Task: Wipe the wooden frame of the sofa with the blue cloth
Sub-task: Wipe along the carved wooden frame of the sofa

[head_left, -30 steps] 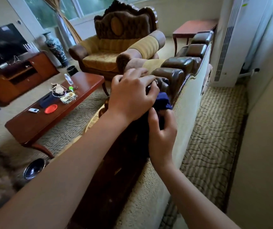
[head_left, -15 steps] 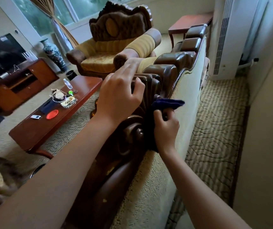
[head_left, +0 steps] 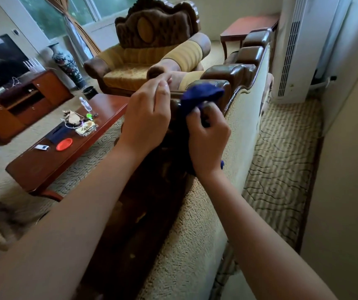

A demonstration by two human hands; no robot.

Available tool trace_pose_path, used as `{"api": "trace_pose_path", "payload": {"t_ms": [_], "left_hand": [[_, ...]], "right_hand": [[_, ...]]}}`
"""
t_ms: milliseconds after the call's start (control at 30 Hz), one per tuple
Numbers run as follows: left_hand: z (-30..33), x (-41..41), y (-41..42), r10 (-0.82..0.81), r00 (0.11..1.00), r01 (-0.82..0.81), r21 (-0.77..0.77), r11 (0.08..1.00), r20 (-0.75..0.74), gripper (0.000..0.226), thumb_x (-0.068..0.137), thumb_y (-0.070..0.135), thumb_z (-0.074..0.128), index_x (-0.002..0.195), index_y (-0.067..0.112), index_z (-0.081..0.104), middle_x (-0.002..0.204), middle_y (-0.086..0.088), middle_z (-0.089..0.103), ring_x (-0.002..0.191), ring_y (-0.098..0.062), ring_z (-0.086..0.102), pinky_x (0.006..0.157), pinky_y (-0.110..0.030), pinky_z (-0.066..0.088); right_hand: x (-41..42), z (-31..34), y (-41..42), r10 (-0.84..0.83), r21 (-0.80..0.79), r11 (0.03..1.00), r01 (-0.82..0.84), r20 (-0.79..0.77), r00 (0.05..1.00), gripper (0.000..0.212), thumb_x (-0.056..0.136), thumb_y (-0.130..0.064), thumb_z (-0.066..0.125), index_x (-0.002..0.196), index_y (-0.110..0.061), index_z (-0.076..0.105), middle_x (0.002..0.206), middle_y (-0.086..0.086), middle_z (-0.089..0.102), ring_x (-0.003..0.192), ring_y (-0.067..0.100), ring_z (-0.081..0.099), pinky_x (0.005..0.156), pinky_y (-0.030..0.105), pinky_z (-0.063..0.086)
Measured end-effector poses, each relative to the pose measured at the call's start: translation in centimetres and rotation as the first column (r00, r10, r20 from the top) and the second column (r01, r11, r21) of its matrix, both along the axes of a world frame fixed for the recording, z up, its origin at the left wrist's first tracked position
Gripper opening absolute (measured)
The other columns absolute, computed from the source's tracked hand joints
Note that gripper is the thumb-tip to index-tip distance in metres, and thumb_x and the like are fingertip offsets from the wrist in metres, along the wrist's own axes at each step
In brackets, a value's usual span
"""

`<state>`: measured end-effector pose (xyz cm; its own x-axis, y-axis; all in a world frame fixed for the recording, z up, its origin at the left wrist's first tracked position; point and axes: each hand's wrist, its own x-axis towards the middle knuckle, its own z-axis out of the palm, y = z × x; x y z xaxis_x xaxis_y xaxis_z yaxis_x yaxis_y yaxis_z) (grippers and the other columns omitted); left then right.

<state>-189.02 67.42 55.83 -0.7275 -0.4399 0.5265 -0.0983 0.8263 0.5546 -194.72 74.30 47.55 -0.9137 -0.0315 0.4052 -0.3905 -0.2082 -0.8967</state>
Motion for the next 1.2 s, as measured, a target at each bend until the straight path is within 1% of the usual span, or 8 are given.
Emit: {"api": "trace_pose_path", "payload": {"t_ms": [233,367,533,667,733,867,1067,1200], "left_hand": [[0.1,-0.1,-0.1,-0.003,1.0,0.004,-0.04,0.999,0.011,0.048,0.095,0.024,0.028,0.127,0.006,0.058,0.126,-0.007,0.061,0.108,0.008,0.047,0.091,0.001,0.03],[0.0,0.1,-0.3,-0.014,1.0,0.013,-0.086,0.996,-0.013,0.039,0.097,0.016,0.032,0.118,0.002,0.062,0.112,-0.008,0.065,0.096,0.009,0.048,0.08,0.004,0.03],[0.2,0.0,-0.3,0.034,0.999,-0.037,-0.089,0.995,-0.03,0.024,0.095,0.011,0.035,0.083,0.012,0.056,0.075,0.009,0.055,0.065,-0.002,0.045,0.061,-0.004,0.029],[-0.1,-0.1,-0.3,0.04,0.998,-0.035,-0.118,0.992,0.043,0.041,0.094,0.023,0.032,0.111,0.007,0.065,0.112,-0.006,0.067,0.1,-0.004,0.057,0.082,0.004,0.027],[-0.2,-0.2,-0.2,0.048,0.992,-0.03,-0.147,0.989,0.119,0.048,0.092,0.03,0.033,0.125,0.01,0.061,0.127,-0.005,0.062,0.119,-0.011,0.053,0.097,-0.007,0.03],[0.0,-0.3,0.3,0.062,0.985,-0.029,-0.194,0.981,0.164,0.051,0.088,0.036,0.036,0.126,0.013,0.061,0.129,-0.004,0.061,0.125,-0.014,0.05,0.103,-0.022,0.033],[2.0,-1.1,-0.2,0.058,0.983,-0.03,-0.161,0.986,0.172,0.046,0.087,0.043,0.036,0.081,0.018,0.074,0.076,-0.002,0.071,0.076,-0.014,0.063,0.067,-0.025,0.043],[3.8,-4.6,-1.3,0.054,0.936,0.01,-0.178,0.984,0.349,0.038,0.086,0.044,0.042,0.061,0.02,0.059,0.067,0.0,0.056,0.07,-0.02,0.052,0.057,-0.029,0.031]], "right_hand": [[0.3,-3.4,0.9,0.08,0.088,0.991,-0.104,0.246,0.966,0.035,0.062,-0.057,0.051,0.066,-0.022,0.057,0.056,-0.009,0.053,0.054,0.01,0.048,0.059,0.032,0.04],[0.8,1.0,0.4,0.09,0.013,0.996,-0.093,0.165,0.982,0.047,0.065,-0.054,0.05,0.077,-0.012,0.067,0.068,0.001,0.064,0.065,0.02,0.056,0.068,0.04,0.047],[-2.2,6.6,-1.1,0.038,0.065,0.997,-0.036,-0.036,0.999,0.043,0.083,-0.035,0.067,0.055,-0.026,0.036,0.057,-0.008,0.044,0.055,0.005,0.039,0.058,0.025,0.034],[-2.1,1.3,-0.9,0.022,0.012,1.0,-0.023,0.044,0.999,0.028,0.085,-0.027,0.058,0.063,-0.017,0.045,0.063,0.003,0.049,0.061,0.014,0.044,0.061,0.036,0.038],[-1.0,-2.1,-0.2,0.035,-0.008,0.999,-0.034,0.182,0.983,0.013,0.082,-0.016,0.06,0.072,-0.023,0.056,0.073,-0.001,0.06,0.068,0.012,0.054,0.067,0.031,0.042],[0.3,-6.0,0.9,0.022,0.029,0.999,-0.038,0.412,0.911,0.036,0.079,0.003,0.058,0.068,-0.031,0.057,0.075,-0.008,0.061,0.07,0.008,0.056,0.078,0.035,0.047],[-3.4,-0.7,-0.1,-0.047,0.047,0.998,0.03,0.41,0.911,0.016,0.084,-0.01,0.057,0.093,-0.003,0.068,0.081,0.003,0.058,0.076,0.016,0.052,0.066,0.023,0.036],[-7.9,1.8,-1.6,-0.05,0.016,0.999,0.047,0.353,0.934,0.026,0.087,-0.028,0.054,0.073,-0.007,0.06,0.068,0.001,0.057,0.065,0.013,0.049,0.056,0.024,0.03]]}}
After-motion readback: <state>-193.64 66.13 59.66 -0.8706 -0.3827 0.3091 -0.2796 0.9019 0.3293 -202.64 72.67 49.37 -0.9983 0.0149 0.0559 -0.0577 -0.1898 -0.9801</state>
